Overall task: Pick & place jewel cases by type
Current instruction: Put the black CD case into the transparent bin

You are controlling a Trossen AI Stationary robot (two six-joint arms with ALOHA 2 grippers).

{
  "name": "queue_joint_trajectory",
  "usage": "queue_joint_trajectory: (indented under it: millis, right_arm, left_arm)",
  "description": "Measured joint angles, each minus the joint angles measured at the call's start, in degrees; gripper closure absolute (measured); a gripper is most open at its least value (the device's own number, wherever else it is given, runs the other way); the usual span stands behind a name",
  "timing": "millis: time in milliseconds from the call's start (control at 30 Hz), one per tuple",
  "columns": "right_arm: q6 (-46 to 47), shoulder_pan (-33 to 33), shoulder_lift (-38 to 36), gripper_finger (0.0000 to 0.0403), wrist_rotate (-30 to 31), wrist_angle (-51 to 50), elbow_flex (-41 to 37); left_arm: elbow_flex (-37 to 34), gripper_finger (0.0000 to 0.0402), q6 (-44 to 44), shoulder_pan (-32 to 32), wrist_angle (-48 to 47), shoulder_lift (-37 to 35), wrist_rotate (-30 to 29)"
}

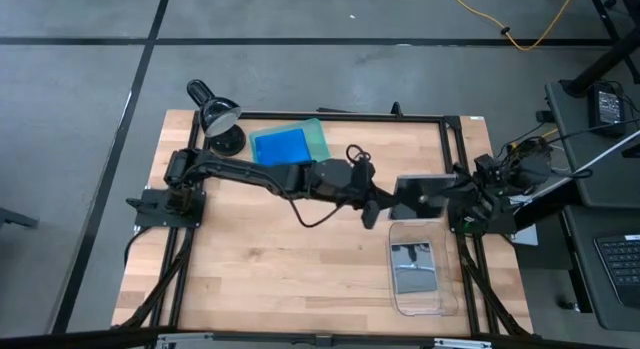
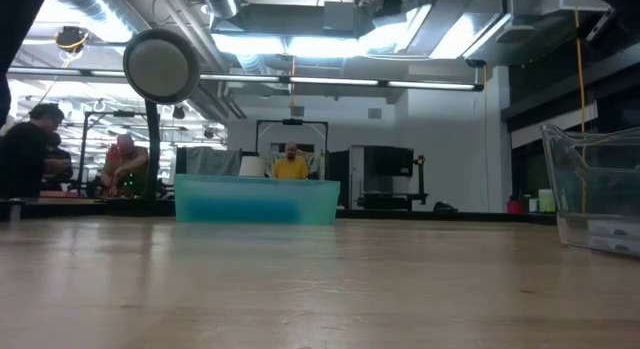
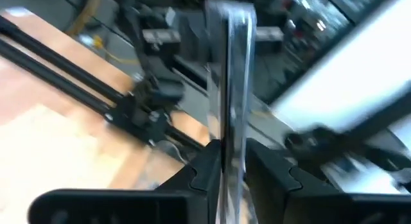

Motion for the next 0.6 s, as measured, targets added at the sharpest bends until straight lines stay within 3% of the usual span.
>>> queue_joint_trajectory:
  millis: [100, 200, 367, 600]
  right_arm:
    - [-0.1, 0.0, 0.0, 0.0359, -1.0, -1.0, 2.1]
    - [-0.4, 0.0, 0.1, 0.0363, -1.2, -4.0, 5.1]
    - [1.9, 0.0, 2.4, 0.0363, -4.5, -15.6, 13.3]
    - [7.5, 0.0, 16.2, 0.0363, -15.7, -37.2, 28.5]
  left_arm:
    - [0.0, 0.0332, 0.0, 0.9, -5.0, -2.9, 5.0]
    - [0.0, 0.0329, 2.2, 1.3, -13.7, -6.9, 4.5]
    - [0.0, 0.0328, 6.7, 1.8, -25.9, -12.5, -2.5]
    - [0.0, 0.0327, 10.3, 1.8, -28.1, -16.4, -10.3]
